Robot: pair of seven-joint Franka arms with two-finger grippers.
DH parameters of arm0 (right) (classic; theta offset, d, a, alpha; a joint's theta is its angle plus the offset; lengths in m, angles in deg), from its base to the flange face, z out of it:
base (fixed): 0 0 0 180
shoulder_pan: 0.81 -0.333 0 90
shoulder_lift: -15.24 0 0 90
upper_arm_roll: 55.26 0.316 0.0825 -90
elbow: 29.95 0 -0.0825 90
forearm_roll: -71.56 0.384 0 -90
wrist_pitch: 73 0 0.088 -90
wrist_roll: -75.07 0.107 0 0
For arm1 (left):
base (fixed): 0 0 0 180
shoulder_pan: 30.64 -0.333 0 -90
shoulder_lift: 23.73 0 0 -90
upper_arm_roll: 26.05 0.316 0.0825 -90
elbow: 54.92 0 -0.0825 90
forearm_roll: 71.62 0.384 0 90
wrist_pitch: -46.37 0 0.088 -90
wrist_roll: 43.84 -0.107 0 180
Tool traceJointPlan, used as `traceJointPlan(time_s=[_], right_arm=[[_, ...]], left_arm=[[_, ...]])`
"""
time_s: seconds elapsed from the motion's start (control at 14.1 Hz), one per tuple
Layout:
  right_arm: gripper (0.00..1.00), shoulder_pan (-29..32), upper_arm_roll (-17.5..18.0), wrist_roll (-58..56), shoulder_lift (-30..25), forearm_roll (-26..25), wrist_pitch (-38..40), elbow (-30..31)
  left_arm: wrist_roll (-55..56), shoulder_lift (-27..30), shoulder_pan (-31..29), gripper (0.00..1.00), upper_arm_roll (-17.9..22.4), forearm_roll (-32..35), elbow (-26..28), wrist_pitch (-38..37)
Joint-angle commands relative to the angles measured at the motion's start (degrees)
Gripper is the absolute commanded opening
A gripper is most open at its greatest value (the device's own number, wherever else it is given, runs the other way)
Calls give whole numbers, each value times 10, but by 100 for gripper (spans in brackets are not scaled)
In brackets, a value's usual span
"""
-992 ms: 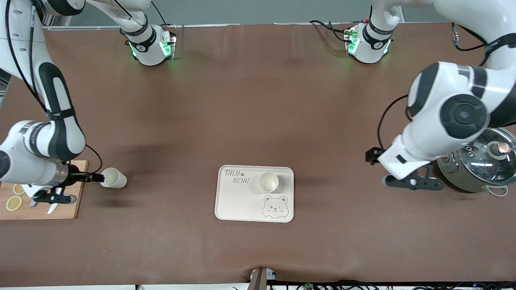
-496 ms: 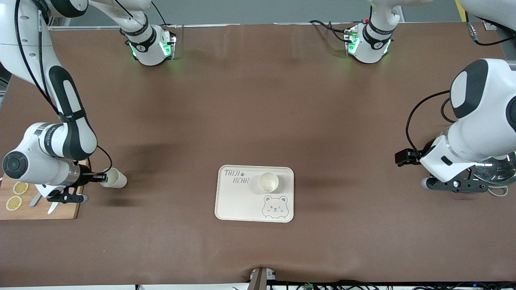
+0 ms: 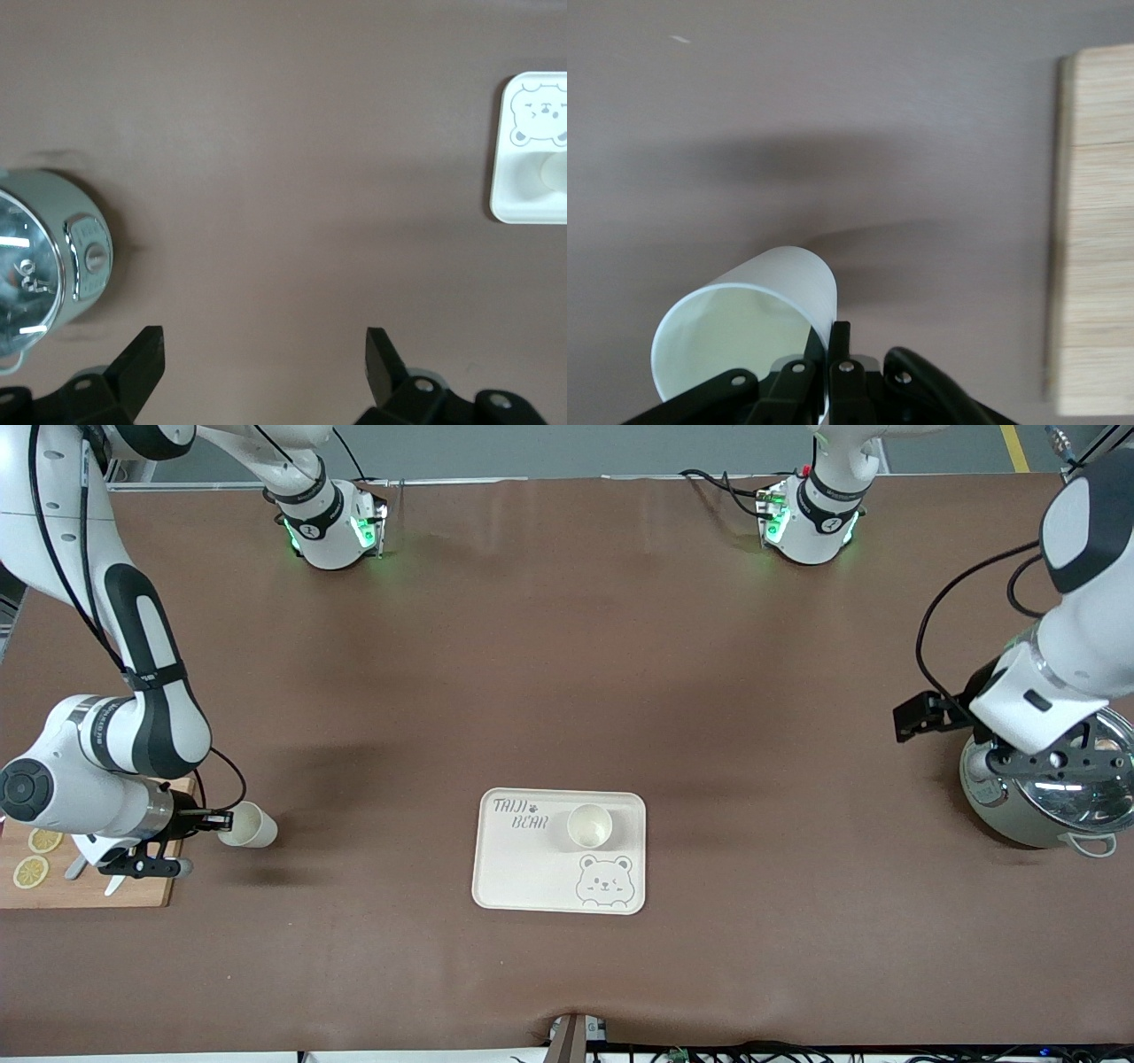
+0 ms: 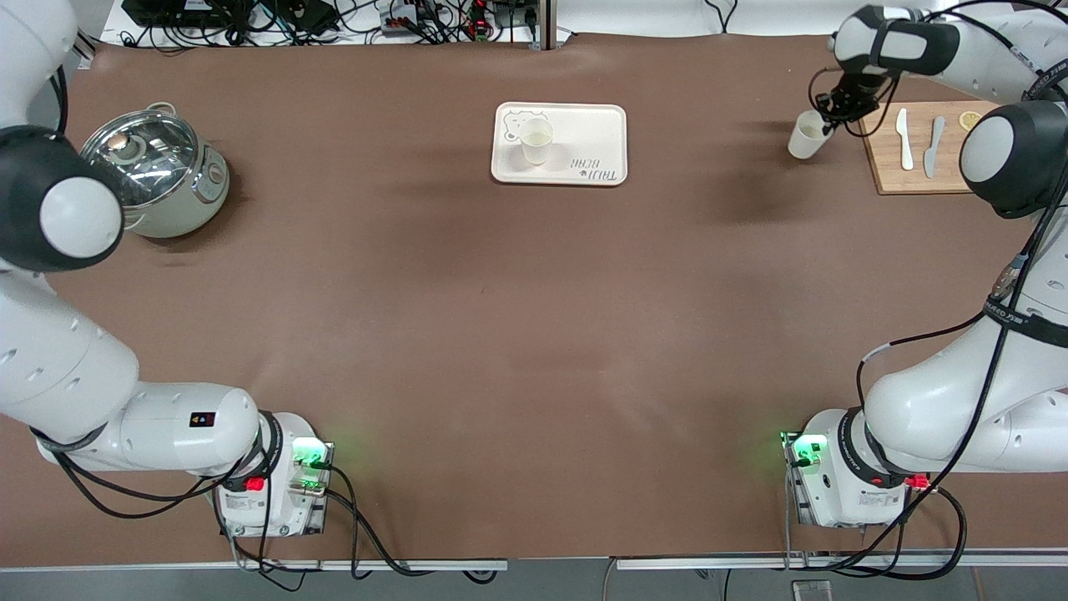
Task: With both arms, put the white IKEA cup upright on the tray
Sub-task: 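Grasp the cup with the right gripper and carry it toward the tray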
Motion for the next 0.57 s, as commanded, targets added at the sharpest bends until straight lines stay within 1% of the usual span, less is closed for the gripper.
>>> traceJointPlan(time_s=[0.0,0.21,0.35,0.5], right_arm=[[0,-52,-1,78,-4,40,25,-39],[0,-105,0,169,-3,45,25,-60],[0,-149,0,251,9,44,25,-76],[0,-192,0,330,28,43,25,-105]], left_arm=[[12,63,-5,100,-5,-14,71,4],[12,91,-2,100,0,-31,99,4],[12,105,4,100,3,-35,114,4],[11,123,19,100,23,-37,128,4]])
